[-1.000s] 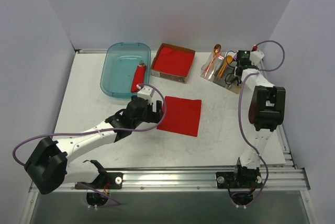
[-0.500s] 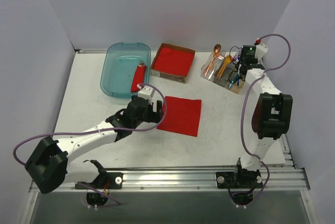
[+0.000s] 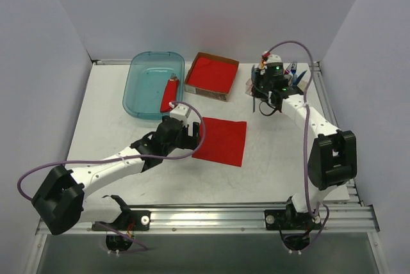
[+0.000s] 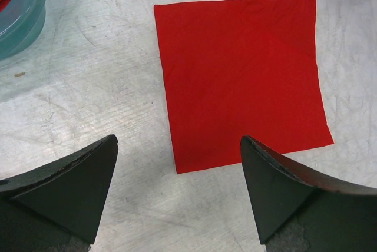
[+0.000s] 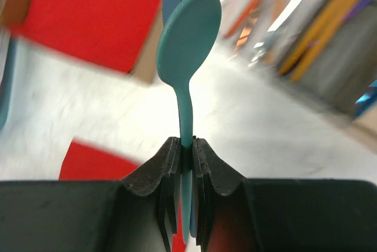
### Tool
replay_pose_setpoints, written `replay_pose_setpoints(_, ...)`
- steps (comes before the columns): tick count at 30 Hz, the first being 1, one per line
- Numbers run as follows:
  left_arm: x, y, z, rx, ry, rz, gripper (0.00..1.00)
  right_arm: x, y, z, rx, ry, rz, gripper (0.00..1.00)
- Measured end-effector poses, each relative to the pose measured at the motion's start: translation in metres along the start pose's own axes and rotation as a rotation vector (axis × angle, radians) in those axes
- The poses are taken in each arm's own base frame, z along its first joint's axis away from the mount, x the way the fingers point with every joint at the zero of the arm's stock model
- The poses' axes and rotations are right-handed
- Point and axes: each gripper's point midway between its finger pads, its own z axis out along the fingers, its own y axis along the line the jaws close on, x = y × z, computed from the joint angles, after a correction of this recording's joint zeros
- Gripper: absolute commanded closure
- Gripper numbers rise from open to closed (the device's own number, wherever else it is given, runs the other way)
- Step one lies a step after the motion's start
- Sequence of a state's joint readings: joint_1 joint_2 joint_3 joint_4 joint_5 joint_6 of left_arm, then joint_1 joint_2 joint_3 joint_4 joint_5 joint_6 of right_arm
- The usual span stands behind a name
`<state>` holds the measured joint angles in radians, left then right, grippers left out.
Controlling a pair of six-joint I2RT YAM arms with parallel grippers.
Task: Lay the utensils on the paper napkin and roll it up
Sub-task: Place the utensils on the napkin.
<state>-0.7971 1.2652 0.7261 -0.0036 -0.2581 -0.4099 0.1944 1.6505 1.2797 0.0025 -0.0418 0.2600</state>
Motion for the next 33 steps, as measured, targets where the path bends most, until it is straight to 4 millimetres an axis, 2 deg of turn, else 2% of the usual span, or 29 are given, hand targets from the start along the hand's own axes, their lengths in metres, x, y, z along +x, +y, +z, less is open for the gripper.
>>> replay_pose_setpoints(3,0.0,0.0,0.0,0.0,0.001,0.0,0.06,0.045,0.049,-0.009,-0.119,0.101,-0.128,1.0)
replay_pose_setpoints(5,0.0,0.0,0.0,0.0,0.001,-0.002,0.06,0.073,0.074,-0.017,-0.186,0.162,-0.201,1.0)
replay_pose_setpoints(9,-0.001,0.002,0.001,-0.005,0.0,-0.009,0.06,0.116,0.102,-0.029,-0.27,0.25,-0.281,1.0)
replay_pose_setpoints(13,-0.003,0.007,0.002,-0.019,-0.003,-0.024,0.06,0.145,0.109,-0.035,-0.303,0.304,-0.33,1.0)
replay_pose_setpoints(18,-0.005,0.012,0.003,-0.029,-0.006,-0.044,0.06,0.165,0.125,-0.041,-0.34,0.33,-0.391,1.0)
replay_pose_setpoints(23,-0.005,0.014,0.003,-0.025,-0.003,-0.059,0.06,0.196,0.137,-0.039,-0.35,0.383,-0.476,1.0)
replay_pose_setpoints(27,-0.006,0.015,0.004,-0.02,0.0,-0.068,0.06,0.221,0.139,-0.034,-0.325,0.437,-0.548,1.0)
replay_pose_setpoints(33,-0.005,0.013,0.004,-0.008,0.006,-0.076,0.06,0.232,0.132,-0.022,-0.275,0.462,-0.573,1.0)
